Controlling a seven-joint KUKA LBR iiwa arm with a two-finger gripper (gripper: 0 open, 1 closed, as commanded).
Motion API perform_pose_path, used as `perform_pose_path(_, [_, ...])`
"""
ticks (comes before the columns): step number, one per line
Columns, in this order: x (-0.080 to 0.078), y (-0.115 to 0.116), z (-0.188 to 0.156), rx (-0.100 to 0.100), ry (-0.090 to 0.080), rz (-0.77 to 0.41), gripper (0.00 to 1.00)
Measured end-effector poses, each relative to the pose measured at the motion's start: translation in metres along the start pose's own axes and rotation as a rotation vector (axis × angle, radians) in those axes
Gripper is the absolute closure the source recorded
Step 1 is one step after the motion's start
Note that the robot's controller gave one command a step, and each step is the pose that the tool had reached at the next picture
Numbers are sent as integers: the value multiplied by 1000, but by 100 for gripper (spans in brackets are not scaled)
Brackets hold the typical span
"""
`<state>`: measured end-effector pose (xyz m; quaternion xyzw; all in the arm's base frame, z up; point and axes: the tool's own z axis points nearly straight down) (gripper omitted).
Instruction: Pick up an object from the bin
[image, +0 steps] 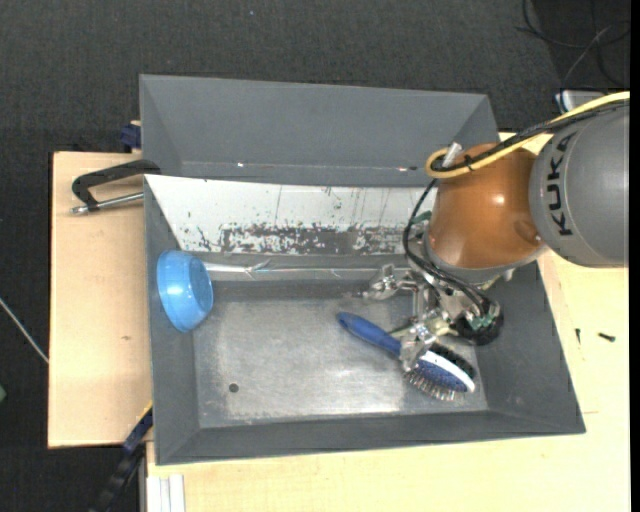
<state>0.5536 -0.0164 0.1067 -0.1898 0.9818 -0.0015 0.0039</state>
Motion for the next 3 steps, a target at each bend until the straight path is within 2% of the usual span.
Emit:
perform_pose_path(1, [-5, -4, 35, -7, 2, -24, 0])
perform_pose_path(2, [-7, -6, 32, -3, -10, -23, 100])
perform_pose_path(3, [-10, -6, -101, -2, -2, -23, 100])
